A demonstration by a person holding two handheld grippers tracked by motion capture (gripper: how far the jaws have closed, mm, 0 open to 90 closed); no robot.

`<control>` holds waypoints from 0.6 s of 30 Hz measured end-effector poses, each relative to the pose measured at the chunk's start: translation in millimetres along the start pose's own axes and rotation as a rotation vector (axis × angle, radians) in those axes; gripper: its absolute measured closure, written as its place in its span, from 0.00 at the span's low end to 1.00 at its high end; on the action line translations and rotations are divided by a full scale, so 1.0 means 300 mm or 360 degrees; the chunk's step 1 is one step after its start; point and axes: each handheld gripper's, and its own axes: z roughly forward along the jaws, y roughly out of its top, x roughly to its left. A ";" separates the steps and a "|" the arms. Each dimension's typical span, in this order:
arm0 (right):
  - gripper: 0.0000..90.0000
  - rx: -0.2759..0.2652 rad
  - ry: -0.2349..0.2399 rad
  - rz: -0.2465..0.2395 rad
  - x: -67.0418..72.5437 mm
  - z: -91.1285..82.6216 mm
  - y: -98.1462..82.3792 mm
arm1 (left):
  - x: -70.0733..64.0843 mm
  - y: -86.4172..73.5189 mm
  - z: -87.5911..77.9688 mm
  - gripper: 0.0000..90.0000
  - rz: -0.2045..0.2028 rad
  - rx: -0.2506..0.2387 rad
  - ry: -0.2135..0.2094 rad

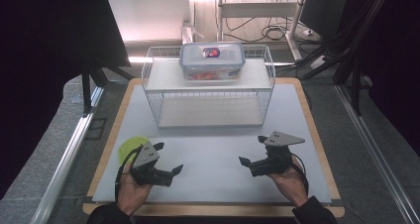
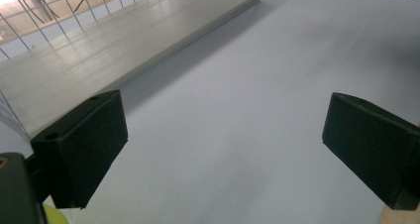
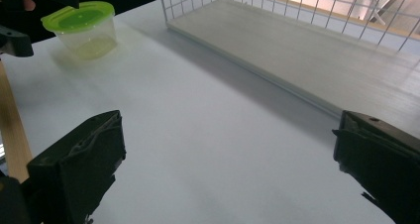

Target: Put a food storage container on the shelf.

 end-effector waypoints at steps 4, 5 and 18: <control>0.00 0.0041 -0.0034 -0.0037 0.010 0.003 -0.031 | -0.008 -0.015 -0.003 0.04 0.0007 -0.0010 0.0000; 0.00 0.0041 -0.0034 -0.0037 0.010 0.003 -0.031 | -0.010 -0.020 -0.003 0.04 0.0003 -0.0015 0.0002; 0.01 0.0167 -0.0042 -0.0052 0.014 0.018 -0.099 | -0.016 -0.056 0.017 0.03 0.0012 0.0070 0.0020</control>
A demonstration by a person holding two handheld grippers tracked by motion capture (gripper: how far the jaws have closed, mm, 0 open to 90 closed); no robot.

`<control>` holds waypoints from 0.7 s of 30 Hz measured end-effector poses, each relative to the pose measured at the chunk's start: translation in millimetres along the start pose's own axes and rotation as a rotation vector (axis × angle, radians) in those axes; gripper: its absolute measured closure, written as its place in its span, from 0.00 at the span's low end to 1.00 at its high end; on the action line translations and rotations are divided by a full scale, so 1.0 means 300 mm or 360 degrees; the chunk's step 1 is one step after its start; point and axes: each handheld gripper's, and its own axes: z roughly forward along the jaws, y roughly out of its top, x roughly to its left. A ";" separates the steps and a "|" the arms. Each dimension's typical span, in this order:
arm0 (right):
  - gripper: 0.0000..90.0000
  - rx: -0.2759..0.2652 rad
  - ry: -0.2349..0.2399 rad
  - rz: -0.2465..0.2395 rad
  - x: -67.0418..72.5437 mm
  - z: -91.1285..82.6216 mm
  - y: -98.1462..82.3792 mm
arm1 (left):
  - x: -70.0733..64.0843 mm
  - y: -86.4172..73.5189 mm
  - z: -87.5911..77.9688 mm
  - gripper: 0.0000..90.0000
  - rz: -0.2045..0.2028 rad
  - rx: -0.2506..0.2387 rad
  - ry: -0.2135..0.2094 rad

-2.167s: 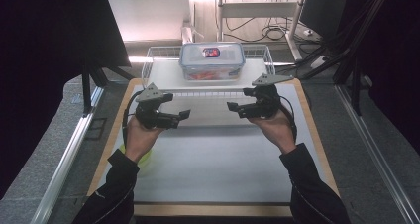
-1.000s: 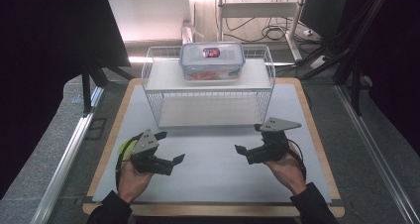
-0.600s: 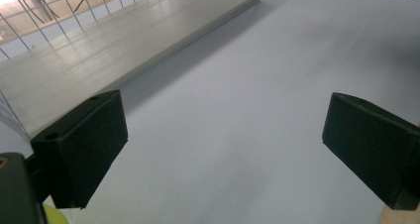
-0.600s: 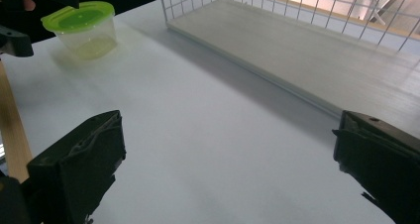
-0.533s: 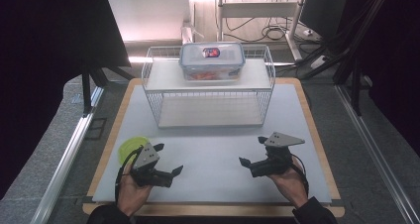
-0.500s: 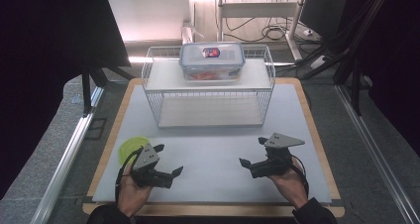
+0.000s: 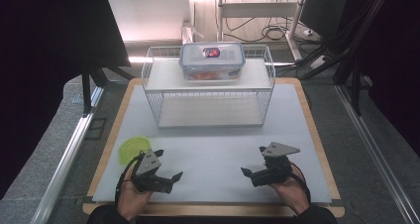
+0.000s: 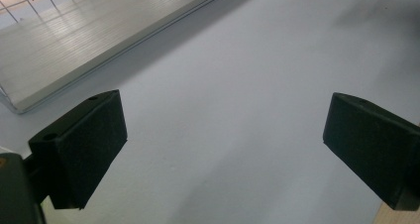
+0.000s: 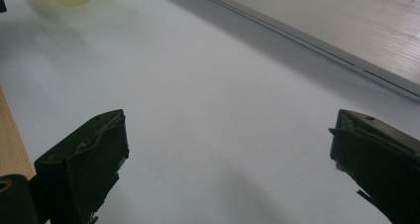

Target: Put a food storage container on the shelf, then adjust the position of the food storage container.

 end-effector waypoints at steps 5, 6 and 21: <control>0.01 0.0019 -0.0002 -0.0001 -0.002 0.007 -0.003 | 0.013 0.010 0.003 0.03 -0.0041 0.0056 -0.0030; 0.02 0.0019 -0.0001 0.0003 -0.003 0.009 -0.003 | 0.017 0.012 0.003 0.03 -0.0051 0.0066 -0.0026; 0.03 0.0052 0.0009 0.0005 0.001 0.031 -0.010 | 0.211 -0.004 -0.106 1.00 -0.0220 0.0000 0.0204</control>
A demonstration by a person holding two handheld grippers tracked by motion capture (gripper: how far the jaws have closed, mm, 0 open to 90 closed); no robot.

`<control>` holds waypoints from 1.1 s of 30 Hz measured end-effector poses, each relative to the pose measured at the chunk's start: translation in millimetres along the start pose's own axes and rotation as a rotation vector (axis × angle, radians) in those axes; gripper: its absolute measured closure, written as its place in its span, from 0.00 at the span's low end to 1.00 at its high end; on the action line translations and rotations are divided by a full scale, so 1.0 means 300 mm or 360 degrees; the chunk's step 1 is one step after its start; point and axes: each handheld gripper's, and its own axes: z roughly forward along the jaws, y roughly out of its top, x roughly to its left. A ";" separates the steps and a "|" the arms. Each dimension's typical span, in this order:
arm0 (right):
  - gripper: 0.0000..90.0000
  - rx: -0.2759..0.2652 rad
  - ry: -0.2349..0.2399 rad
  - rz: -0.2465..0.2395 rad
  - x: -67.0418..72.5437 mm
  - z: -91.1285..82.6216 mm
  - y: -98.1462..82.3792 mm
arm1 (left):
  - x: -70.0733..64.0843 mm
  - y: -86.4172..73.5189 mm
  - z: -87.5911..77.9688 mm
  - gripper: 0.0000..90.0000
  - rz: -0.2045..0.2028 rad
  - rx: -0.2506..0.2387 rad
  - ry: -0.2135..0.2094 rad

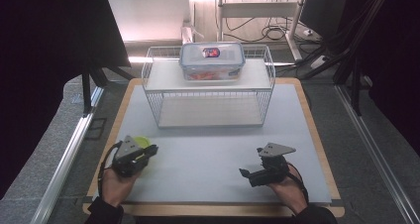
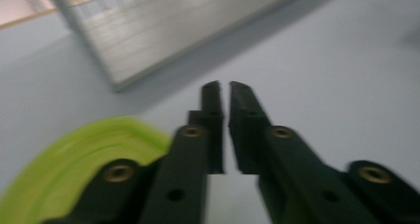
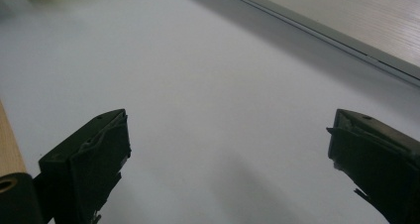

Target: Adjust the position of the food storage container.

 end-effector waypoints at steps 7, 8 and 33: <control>0.03 0.0029 0.0003 -0.0010 0.001 0.009 -0.004 | 0.151 -0.047 -0.049 1.00 -0.0141 0.0006 0.0187; 0.03 0.0031 0.0003 -0.0007 0.001 0.010 -0.005 | 0.169 -0.056 -0.054 1.00 -0.0162 0.0010 0.0213; 0.04 0.0092 0.0006 -0.0030 0.005 0.023 -0.011 | 0.248 -0.137 -0.047 1.00 -0.0266 0.0213 0.0366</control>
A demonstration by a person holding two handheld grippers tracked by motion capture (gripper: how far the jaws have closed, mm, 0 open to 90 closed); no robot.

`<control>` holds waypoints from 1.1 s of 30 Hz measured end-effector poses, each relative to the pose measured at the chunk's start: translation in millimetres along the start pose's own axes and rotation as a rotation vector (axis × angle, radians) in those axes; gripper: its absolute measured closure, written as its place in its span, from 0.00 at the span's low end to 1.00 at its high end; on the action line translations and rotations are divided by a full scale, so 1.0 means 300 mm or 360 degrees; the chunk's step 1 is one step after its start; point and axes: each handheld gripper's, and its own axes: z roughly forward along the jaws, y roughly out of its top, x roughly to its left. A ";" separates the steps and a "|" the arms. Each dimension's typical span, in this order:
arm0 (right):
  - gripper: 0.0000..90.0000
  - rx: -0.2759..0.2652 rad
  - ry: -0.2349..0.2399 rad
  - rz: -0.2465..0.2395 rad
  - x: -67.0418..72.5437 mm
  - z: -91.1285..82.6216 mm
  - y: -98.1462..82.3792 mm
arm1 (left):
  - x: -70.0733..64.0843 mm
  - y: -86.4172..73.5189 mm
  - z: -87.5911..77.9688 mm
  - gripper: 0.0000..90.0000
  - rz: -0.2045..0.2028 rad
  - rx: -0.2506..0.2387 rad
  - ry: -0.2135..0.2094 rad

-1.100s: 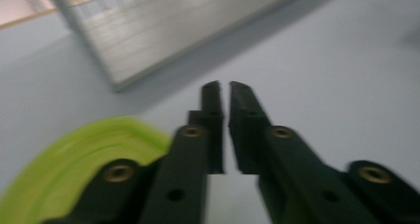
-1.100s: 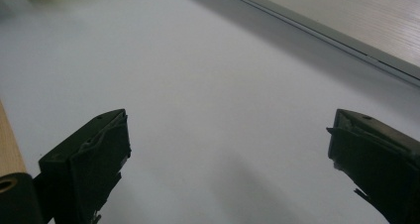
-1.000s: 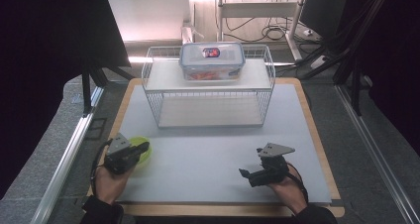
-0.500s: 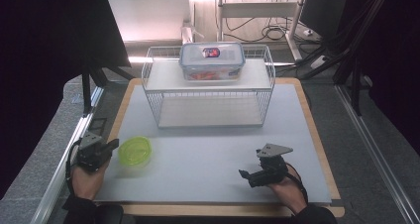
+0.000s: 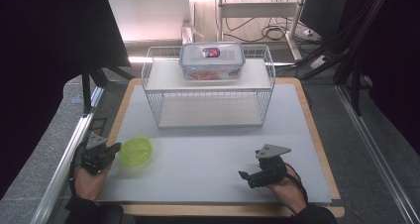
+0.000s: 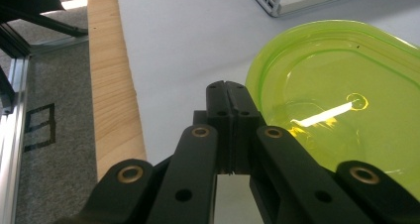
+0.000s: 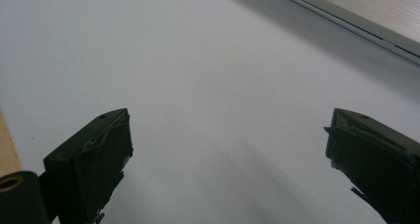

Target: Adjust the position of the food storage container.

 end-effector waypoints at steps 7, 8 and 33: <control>0.04 0.0013 0.0000 -0.0003 0.001 0.003 -0.001 | -0.035 0.013 0.013 1.00 0.0014 0.0002 -0.0034; 0.04 0.0013 0.0000 -0.0003 0.001 0.003 -0.001 | -0.035 0.013 0.013 1.00 0.0014 0.0002 -0.0034; 0.05 0.0041 -0.0002 -0.0008 0.001 0.008 -0.004 | -0.221 0.059 0.053 1.00 0.0109 0.0018 -0.0302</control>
